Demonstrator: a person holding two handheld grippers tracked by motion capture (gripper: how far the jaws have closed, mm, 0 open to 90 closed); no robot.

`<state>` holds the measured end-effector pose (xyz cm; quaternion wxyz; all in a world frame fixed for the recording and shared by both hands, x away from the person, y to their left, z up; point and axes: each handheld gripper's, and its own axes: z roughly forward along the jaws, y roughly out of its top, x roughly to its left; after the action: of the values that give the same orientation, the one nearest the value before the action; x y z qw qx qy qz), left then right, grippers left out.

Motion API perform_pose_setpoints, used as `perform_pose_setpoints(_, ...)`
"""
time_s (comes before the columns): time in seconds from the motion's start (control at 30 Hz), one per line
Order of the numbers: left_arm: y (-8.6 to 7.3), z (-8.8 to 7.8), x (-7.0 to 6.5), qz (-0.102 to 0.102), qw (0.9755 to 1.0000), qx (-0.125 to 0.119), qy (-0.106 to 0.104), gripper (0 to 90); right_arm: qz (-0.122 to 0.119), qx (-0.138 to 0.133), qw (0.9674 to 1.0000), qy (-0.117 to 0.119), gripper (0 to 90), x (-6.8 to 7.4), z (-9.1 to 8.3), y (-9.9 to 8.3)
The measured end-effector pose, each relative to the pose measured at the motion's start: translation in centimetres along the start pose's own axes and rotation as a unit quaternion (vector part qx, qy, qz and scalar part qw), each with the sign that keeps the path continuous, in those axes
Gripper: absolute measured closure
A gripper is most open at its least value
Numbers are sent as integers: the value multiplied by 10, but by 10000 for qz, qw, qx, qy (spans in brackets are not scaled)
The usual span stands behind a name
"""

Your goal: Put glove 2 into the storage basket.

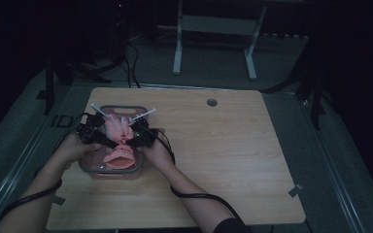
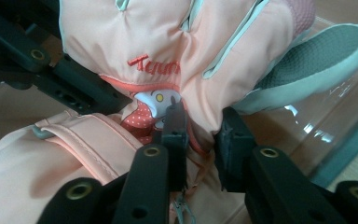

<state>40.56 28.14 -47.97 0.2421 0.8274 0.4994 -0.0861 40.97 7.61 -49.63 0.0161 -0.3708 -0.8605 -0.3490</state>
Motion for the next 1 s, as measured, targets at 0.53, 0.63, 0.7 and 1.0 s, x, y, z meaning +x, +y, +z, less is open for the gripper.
perform_pose_setpoints(0.53,4,-4,-4,-69,9934,-803,811,235,-235,-421,9985,252,243,-15,-24,17)
perform_pose_setpoints(0.63,4,-10,-11,-7,9877,-1117,1094,142,-294,-493,9977,349,210,-18,-33,17)
perform_pose_setpoints(0.7,3,-16,-15,49,9852,-1350,1052,86,-295,-587,9969,423,207,-20,-40,16)
perform_pose_setpoints(1.0,-4,-36,-60,520,9750,-1915,999,6,-401,-692,9958,453,195,-29,-72,8)
